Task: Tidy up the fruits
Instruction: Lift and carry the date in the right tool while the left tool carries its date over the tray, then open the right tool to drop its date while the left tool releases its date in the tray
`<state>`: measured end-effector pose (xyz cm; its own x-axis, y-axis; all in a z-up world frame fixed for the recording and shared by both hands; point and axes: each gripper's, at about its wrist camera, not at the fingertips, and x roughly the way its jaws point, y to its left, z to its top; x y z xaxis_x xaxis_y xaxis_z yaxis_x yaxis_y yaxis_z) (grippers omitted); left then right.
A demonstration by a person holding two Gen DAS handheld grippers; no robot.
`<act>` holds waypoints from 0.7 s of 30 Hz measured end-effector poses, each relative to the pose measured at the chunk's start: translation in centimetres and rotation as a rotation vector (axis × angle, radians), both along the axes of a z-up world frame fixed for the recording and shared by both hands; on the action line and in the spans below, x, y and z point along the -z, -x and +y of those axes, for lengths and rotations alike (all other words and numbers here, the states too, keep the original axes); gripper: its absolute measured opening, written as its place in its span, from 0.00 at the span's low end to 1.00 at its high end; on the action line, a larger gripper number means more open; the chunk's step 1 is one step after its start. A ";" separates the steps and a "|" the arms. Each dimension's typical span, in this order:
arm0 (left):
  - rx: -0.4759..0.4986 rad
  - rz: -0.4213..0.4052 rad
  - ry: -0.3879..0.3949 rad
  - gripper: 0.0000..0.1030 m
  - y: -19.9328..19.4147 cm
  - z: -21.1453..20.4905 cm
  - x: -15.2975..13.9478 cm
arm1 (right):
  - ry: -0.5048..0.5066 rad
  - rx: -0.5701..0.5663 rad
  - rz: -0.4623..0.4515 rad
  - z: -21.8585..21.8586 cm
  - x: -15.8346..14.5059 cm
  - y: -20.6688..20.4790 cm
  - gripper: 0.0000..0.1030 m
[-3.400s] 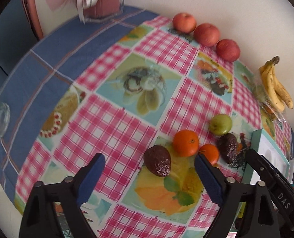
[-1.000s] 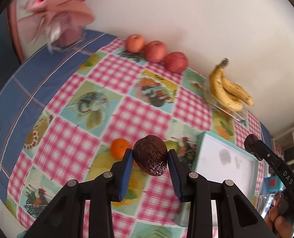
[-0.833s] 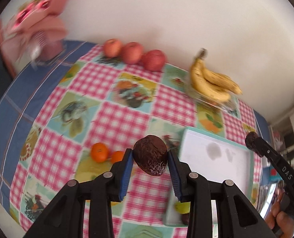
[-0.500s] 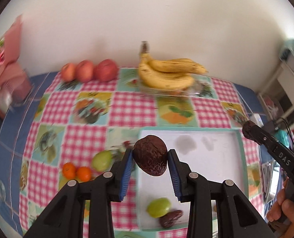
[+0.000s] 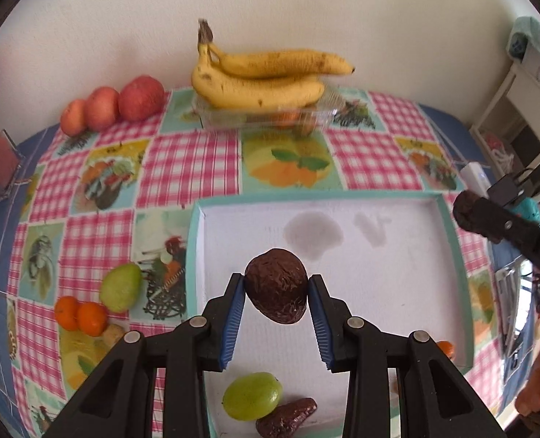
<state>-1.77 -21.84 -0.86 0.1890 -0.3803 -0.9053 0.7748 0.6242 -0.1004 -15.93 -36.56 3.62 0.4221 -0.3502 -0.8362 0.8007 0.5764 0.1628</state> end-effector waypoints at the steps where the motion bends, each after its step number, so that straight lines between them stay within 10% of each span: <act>1: 0.001 0.002 -0.006 0.37 0.0 0.0 0.5 | -0.005 -0.005 0.009 0.1 0.4 -0.3 0.32; 21: -0.002 0.064 -0.078 0.37 -1.0 0.1 5.8 | -0.116 -0.040 0.142 0.6 7.1 -3.4 0.32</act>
